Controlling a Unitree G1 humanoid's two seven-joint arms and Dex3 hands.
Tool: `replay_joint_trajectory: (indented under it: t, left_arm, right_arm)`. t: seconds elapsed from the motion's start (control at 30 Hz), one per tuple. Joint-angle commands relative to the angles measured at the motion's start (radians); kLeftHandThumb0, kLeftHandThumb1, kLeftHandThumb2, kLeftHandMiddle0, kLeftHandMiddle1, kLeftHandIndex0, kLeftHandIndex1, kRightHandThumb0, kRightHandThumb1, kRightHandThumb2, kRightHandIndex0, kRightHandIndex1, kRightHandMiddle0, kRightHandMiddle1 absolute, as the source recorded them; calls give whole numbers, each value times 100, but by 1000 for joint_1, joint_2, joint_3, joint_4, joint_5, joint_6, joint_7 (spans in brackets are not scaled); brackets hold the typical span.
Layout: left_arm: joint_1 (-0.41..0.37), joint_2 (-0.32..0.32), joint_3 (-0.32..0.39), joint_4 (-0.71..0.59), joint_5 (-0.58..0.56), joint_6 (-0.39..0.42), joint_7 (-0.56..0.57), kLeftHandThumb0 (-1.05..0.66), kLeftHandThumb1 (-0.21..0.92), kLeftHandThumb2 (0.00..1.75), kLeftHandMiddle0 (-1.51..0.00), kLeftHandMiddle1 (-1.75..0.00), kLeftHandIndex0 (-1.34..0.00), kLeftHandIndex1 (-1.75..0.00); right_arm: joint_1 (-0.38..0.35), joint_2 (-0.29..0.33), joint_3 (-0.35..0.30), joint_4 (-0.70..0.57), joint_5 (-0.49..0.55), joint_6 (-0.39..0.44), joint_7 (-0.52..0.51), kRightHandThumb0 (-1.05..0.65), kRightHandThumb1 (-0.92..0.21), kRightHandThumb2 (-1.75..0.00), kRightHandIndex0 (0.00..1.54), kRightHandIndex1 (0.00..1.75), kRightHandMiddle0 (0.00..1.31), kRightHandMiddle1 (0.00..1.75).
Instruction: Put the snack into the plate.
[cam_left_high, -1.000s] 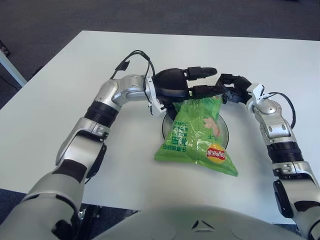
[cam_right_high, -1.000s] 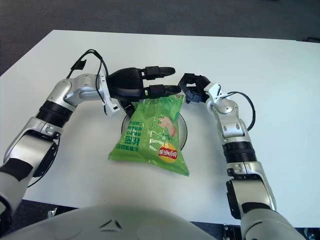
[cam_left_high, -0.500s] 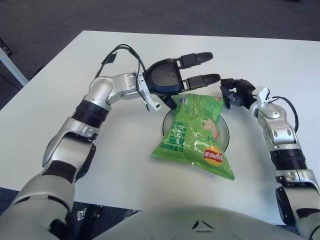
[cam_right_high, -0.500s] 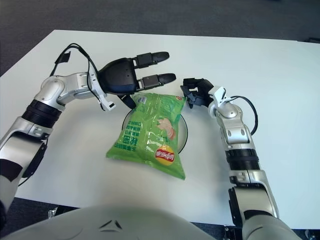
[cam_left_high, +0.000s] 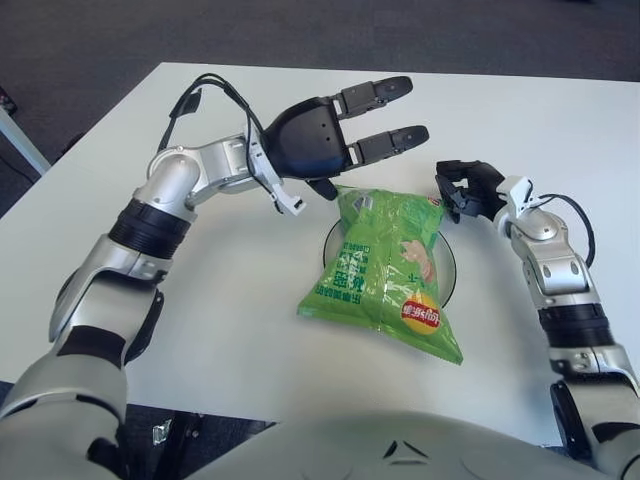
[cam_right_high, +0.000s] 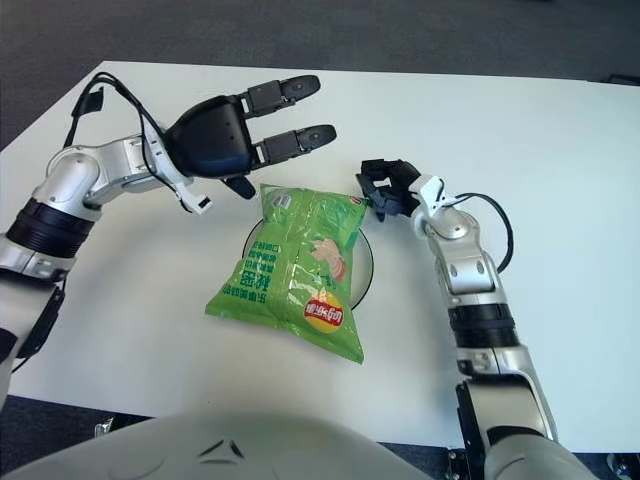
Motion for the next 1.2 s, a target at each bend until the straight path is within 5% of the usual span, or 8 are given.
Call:
replay_joint_trajectory:
  t: [0.0,0.37,0.5,0.77,0.93,1.17]
  left_arm:
    - [27,38,20,-22,-56,28,-52,1,46,137,0,0,0,0]
    - [47,75,57,-80,-107,139,-166,4,52,141,0,0,-1,-1]
    - [65,87,87,-80,-123,183,-170,3,55,140,0,0,0,-17]
    - [97,17,120,-6,-232,324,-209,-2,62,133,0,0,0,-30]
    - [122,-67,161,146,-446,350,-217,-28,67,106,-19,-11,0,-52]
    - [150,-180,228,181,-811,435,-373,-44,69,94,-22,-67,0,-100]
  right_arm:
    - [54,14,24,103,-24,24,3,-57,-91,-80,126,175,89,175]
    - [55,17,12,126,-3,-9,14,-55,-92,-84,125,175,85,175]
    - [54,17,11,133,2,-16,14,-54,-92,-84,125,175,84,175]
    - [52,17,10,142,4,-24,13,-54,-92,-85,123,175,82,175]
    - [51,20,3,161,5,-45,6,-53,-92,-83,122,175,81,175]
    - [52,25,-8,173,2,-65,-10,-53,-92,-83,122,175,81,175]
